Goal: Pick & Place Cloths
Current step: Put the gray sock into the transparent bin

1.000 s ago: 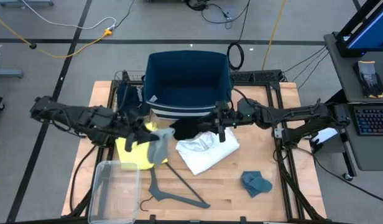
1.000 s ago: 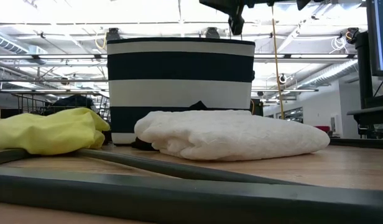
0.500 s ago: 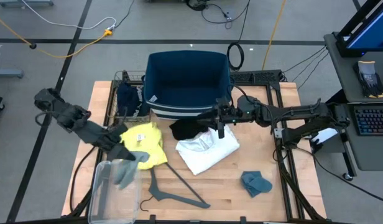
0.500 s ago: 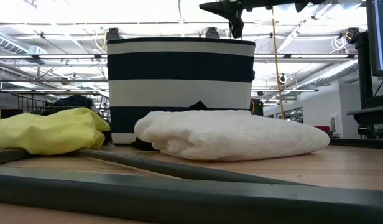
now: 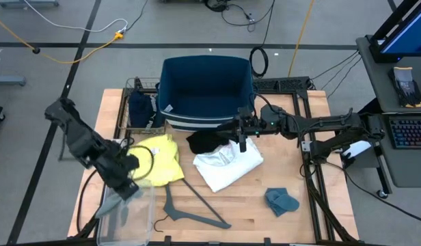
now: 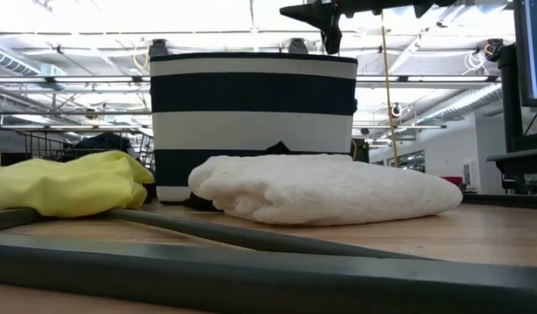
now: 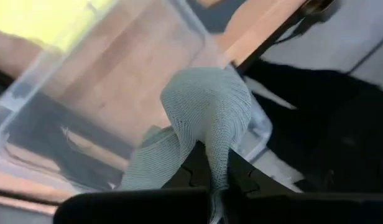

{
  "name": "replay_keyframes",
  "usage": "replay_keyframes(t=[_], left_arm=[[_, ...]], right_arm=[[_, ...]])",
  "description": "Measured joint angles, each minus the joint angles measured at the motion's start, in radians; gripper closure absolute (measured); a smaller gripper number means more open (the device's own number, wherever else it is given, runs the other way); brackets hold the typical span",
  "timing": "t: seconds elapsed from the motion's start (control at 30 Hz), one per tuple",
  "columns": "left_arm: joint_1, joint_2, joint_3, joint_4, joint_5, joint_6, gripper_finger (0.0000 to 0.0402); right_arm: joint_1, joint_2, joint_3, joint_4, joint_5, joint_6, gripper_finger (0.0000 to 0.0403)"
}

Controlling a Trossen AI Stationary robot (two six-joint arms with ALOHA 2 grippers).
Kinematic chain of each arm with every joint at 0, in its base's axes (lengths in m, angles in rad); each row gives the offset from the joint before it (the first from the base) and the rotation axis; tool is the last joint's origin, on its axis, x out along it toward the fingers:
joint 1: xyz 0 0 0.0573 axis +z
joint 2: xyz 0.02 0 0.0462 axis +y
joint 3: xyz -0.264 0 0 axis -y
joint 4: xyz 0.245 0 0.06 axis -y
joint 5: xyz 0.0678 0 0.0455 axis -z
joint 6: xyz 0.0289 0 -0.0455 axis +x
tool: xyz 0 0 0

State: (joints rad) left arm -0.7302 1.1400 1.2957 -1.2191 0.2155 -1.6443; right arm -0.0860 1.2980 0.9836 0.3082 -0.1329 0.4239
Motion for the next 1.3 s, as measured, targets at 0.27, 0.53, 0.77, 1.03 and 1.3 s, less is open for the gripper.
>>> replay_keyframes(t=[0.27, 0.53, 0.77, 1.03, 1.3], left_arm=[[-0.056, 0.117, 0.0, -0.007, -0.025, -0.036, 0.0401], [-0.06, 0.206, 0.0, -0.007, -0.068, -0.059, 0.0401], [-0.063, 0.258, 0.0, -0.018, -0.13, -0.111, 0.0401], [-0.093, 0.307, 0.0, -0.056, -0.147, -0.125, 0.0393], [-0.106, 0.316, -0.001, -0.078, -0.254, -0.174, 0.0334]], right_arm=[[0.0, 0.0, 0.0, 0.001, 0.0, -0.003, 0.0258], [0.0, 0.0, 0.0, 0.0, -0.002, -0.003, 0.0259], [0.002, 0.0, 0.0, 0.0, -0.003, 0.0, 0.026], [0.002, 0.0, 0.0, -0.012, -0.057, -0.01, 0.0257], [0.003, 0.0, 0.0, -0.065, -0.06, -0.049, 0.0257]])
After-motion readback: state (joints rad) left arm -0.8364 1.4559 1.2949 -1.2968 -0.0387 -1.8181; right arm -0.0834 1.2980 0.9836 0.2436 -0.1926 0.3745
